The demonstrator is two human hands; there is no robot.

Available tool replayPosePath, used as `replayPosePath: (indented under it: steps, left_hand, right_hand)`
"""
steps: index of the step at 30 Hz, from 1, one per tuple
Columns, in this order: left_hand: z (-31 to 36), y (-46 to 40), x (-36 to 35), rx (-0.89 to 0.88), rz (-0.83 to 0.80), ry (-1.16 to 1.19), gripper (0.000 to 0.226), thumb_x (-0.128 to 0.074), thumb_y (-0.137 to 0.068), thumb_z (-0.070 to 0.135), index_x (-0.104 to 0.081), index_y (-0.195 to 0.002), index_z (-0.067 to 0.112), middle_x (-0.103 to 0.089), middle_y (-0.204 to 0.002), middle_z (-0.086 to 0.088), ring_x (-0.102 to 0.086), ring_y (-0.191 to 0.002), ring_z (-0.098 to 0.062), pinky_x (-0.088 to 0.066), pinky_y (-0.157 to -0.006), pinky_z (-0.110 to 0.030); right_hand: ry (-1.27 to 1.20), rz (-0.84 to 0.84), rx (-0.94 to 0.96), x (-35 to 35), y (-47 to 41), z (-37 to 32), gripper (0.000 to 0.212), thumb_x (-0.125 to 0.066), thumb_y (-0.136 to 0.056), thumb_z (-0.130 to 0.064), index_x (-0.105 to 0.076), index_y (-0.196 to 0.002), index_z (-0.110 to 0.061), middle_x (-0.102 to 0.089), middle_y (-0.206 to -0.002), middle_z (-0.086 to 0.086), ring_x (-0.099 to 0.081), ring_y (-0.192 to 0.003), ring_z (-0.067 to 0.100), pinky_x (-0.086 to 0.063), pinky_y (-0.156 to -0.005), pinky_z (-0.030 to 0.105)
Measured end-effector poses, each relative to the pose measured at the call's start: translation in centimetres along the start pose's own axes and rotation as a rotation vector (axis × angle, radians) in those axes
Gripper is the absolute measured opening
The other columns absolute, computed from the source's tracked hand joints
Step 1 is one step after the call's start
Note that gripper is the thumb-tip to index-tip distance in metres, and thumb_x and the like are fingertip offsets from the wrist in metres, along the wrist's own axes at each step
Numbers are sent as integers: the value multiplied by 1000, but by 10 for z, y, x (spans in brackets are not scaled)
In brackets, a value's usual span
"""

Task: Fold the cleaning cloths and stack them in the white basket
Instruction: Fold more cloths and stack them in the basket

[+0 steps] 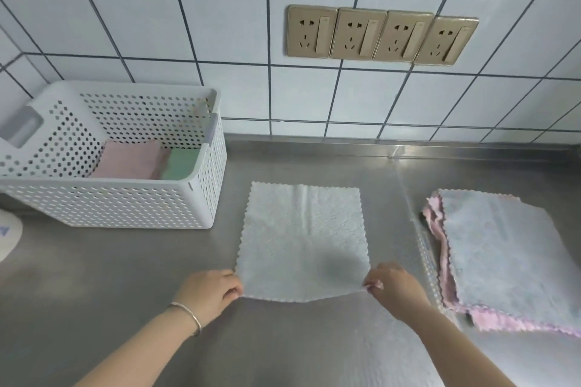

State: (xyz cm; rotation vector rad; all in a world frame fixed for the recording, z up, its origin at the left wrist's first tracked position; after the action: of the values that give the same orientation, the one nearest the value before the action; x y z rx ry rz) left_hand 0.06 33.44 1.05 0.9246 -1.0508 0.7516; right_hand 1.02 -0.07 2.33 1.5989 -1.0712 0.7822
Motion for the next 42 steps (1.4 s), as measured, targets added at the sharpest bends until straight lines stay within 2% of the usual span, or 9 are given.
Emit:
replayPosePath:
  steps: [3, 7, 12, 16, 22, 29, 34, 39, 42]
  left_hand:
    - [11, 3, -3, -38, -52, -55, 32, -84, -45, 48, -59, -63, 42, -52, -63, 29, -51, -51, 12, 1, -42, -3]
    - [13, -11, 5, 128, -145, 112, 42, -56, -71, 67, -61, -99, 36, -59, -96, 24, -58, -91, 4, -28, -59, -7]
    - [-20, -80, 23, 658, 142, 791, 29, -54, -90, 37, -58, -112, 19, -69, -78, 1, -64, -79, -20, -49, -78, -30]
    - [-54, -134, 12, 889, 229, 868, 29, -48, -90, 27, -63, -105, 7, -61, -52, 5, -57, -56, -15, -44, -65, -25]
    - [-57, -177, 13, 896, 242, 701, 35, -48, -85, 28, -67, -63, 8, -65, -57, -5, -67, -70, -29, -56, -74, -37]
    - [-63, -178, 4, 911, 306, 743, 33, -54, -84, 31, -63, -61, 8, -67, -59, -6, -69, -66, -25, -56, -70, -35]
    - [-67, -176, 6, 910, 291, 643, 26, -54, -86, 24, -66, -68, 11, -69, -68, -10, -66, -69, -27, -44, -58, -24]
    - [-63, -165, 12, 938, 338, 580, 18, -57, -87, 30, -57, -95, 14, -65, -83, -7, -61, -77, -28, -41, -62, -28]
    - [-34, -148, 18, 658, 418, 339, 23, -57, -86, 25, -55, -106, 13, -58, -104, -9, -57, -94, -29, -43, -69, -35]
  right_hand:
    - [99, -48, 39, -8, 3, 2, 21, -52, -89, -27, -66, -102, -36, -48, -92, -15, -49, -107, 9, -40, -79, 22]
    - [248, -237, 108, -11, 0, -3, 32, -57, -83, -53, -58, -112, -38, -55, -105, -14, -48, -108, 8, -40, -87, 24]
    - [-151, -37, -189, 14, -51, 2, 20, -53, -88, -48, -62, -101, -37, -64, -95, -13, -61, -80, 6, -52, -71, 26]
    - [-406, 123, -449, 29, -100, 18, 17, -48, -86, -20, -63, -84, -28, -61, -80, 2, -57, -79, 22, -41, -65, 25]
    - [-434, 204, -617, 24, -138, 33, 22, -52, -87, -26, -69, -98, -17, -69, -88, 5, -61, -84, 23, -48, -73, 27]
    - [-377, 197, -670, 11, -153, 26, 32, -48, -83, -16, -51, -51, -17, -54, -58, 3, -57, -64, 27, -45, -59, 27]
    - [-298, 219, -668, 3, -158, 29, 27, -43, -87, -25, -67, -85, -12, -66, -83, 9, -62, -82, 29, -46, -63, 29]
    - [-261, 308, -605, 7, -147, 18, 19, -45, -90, -20, -53, -105, -11, -61, -106, 9, -54, -103, 29, -45, -82, 37]
    - [-85, 403, -367, 1, -120, -9, 25, -46, -90, -19, -52, -113, -13, -56, -110, 4, -50, -104, 23, -42, -87, 36]
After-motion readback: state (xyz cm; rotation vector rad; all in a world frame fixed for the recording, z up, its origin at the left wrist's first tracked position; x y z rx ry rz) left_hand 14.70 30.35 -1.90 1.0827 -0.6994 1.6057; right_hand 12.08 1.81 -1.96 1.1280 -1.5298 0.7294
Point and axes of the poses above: each hand's wrist, its own y-axis away from the middle knuckle, its own x-axis out of the back of the hand, z = x × y, the point moved 5 cm from there along -y, towards the middle knuckle
